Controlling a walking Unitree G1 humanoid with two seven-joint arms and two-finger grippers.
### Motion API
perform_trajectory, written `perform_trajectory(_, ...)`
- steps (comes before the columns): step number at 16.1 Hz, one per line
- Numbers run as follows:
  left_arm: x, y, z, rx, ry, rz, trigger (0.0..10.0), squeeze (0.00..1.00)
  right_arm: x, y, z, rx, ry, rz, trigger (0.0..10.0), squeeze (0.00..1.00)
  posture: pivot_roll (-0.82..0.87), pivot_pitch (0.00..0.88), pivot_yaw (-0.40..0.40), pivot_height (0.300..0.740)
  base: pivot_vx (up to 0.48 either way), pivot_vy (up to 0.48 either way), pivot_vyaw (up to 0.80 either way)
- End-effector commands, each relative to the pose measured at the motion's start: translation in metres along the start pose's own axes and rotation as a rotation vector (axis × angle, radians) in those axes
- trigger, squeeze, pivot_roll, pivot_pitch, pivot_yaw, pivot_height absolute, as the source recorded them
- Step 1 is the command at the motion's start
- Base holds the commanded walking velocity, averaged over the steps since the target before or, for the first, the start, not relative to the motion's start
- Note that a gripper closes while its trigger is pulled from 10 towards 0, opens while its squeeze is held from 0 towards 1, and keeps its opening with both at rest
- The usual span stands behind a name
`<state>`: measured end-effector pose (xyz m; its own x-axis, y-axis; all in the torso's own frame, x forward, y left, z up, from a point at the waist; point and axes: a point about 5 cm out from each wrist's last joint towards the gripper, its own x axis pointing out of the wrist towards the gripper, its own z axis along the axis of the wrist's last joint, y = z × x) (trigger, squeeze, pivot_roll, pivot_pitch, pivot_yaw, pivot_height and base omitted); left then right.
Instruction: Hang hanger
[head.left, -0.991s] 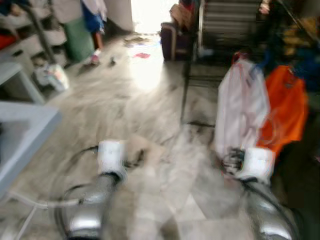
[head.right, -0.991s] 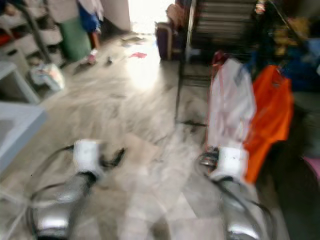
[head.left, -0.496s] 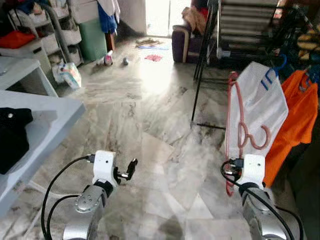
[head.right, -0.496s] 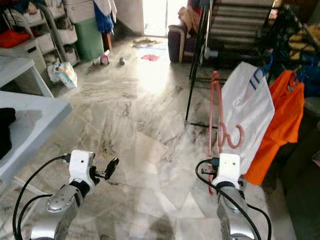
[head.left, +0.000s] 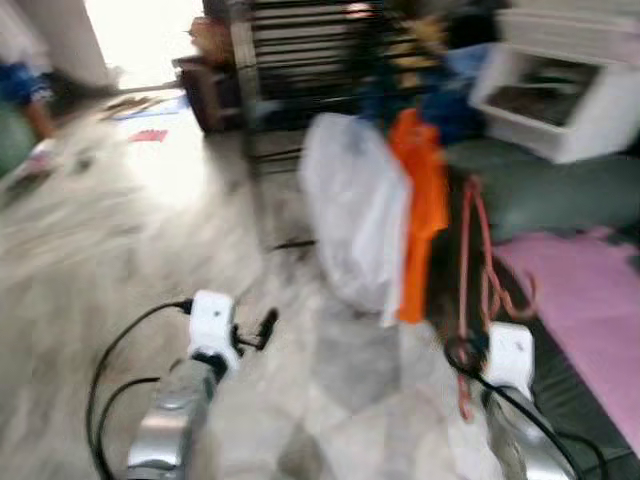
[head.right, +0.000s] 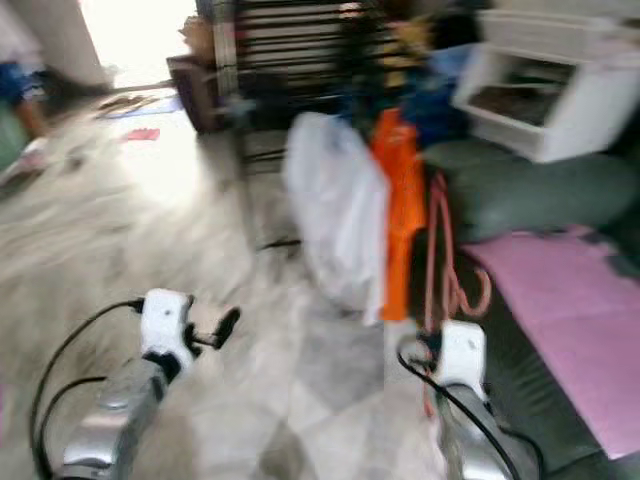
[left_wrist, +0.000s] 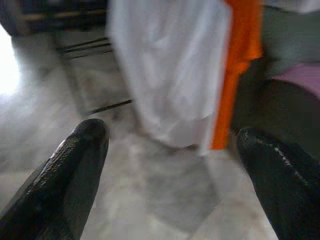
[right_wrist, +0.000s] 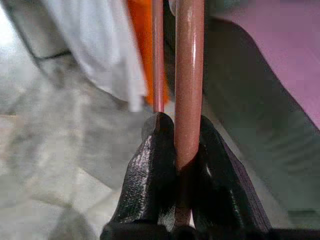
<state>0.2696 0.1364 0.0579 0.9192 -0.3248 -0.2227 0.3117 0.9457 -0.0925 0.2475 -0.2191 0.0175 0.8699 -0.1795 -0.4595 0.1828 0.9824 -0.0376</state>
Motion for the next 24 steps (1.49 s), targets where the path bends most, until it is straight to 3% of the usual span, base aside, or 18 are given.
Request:
perform_trajectory(1,-0.004,0.008,-0.006,0.008,0.032,0.029,10.0,0.0,0.002,0.012,0.008,0.008,-0.018,0.054,10.0,0.0,-0.03,0.0,0.018,0.74,0.307,0.0,0.0)
perform_trajectory(7,0.0,0.011,-0.001,0.01,0.025,0.058,10.0,0.0,0.002,0.025,0.008,-0.085,0.017,0.182,10.0,0.0,-0.04,0.0,0.016,0.74,0.293,0.284,0.0)
perform_trajectory(15,-0.001,0.015,-0.005,0.035,0.048,0.101,10.0,0.0,0.0,0.031,0.006,-0.11,0.049,0.239,10.0,0.0,-0.04,0.0,0.013,0.74,0.032,0.433,0.0)
perform_trajectory(20,0.0,0.016,-0.009,0.082,0.054,0.148,10.0,0.0,-0.003,0.032,0.0,-0.105,0.057,0.266,10.0,0.0,-0.05,0.0,0.026,0.74,0.0,0.0,0.16)
perform_trajectory(24,0.001,0.021,0.001,0.094,-0.002,0.172,10.0,0.0,-0.004,0.036,-0.003,-0.096,0.069,0.279,10.0,0.0,-0.04,0.0,0.035,0.74,0.0,0.0,0.2)
